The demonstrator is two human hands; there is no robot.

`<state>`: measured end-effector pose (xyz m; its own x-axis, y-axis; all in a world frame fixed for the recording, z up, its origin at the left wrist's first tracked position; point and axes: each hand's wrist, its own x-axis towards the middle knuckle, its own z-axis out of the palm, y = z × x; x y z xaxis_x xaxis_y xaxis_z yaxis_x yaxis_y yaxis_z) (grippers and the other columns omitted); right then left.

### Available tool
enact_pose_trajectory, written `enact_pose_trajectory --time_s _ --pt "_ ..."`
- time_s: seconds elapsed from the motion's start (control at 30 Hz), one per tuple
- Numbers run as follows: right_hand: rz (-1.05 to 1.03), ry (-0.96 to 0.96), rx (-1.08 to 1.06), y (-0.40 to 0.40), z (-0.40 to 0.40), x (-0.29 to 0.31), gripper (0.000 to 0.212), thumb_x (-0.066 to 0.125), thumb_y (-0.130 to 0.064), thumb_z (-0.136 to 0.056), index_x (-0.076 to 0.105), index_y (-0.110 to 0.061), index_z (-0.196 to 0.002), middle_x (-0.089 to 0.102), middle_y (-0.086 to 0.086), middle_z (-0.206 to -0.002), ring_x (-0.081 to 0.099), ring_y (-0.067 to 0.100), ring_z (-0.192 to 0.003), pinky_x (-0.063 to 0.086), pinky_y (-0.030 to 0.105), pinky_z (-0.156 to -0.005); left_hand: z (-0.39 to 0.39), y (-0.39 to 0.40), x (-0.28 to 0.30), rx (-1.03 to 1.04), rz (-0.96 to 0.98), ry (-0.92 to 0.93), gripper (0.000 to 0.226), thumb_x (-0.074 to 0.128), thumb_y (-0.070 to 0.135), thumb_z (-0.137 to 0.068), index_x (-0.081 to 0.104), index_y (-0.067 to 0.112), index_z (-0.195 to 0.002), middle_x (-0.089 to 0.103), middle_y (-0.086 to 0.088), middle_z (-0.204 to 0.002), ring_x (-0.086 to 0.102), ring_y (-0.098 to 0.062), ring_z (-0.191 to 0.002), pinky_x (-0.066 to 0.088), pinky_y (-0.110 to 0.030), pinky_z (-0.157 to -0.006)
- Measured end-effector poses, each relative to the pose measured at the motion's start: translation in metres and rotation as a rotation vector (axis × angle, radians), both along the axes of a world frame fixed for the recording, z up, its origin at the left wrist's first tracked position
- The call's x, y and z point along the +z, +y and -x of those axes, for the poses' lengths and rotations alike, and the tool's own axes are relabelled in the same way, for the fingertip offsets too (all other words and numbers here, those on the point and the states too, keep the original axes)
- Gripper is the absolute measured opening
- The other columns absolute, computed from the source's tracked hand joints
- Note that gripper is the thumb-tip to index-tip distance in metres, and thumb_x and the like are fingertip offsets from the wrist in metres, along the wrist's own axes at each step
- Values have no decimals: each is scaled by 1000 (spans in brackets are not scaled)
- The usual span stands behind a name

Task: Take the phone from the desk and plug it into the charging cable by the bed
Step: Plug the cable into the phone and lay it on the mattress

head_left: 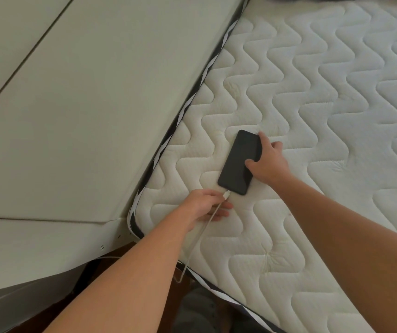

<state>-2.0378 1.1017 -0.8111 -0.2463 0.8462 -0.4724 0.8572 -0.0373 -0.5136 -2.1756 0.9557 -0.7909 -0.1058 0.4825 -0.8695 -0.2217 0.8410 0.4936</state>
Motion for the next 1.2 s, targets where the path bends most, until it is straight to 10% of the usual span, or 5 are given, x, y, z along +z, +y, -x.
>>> enact_pose_trajectory --time_s 0.37,1.03,1.2 --pt "11 32 25 2 -2 1 81 60 -29 -87 12 -30 -151 42 13 -131 52 23 -85 42 31 -60 -8 -4 -4 135 -36 -135 28 59 11 -98 60 3 -125 81 -9 -97 78 -18 -79 62 -28 -65" --pt "17 41 9 -10 -2 7 81 55 -22 -91 3 -28 -153 38 14 -132 44 11 -66 35 24 -47 -14 -6 -4 180 -45 -85 22 61 9 -97 64 2 -118 80 -13 -95 78 -21 -81 62 -28 -65" --pt "26 144 -42 -28 -1 10 90 59 -24 -88 -3 -20 -153 32 17 -139 46 21 -90 42 33 -68 -18 0 4 154 -36 -6 21 60 9 -97 65 1 -116 78 -17 -99 77 -22 -75 63 -30 -64"
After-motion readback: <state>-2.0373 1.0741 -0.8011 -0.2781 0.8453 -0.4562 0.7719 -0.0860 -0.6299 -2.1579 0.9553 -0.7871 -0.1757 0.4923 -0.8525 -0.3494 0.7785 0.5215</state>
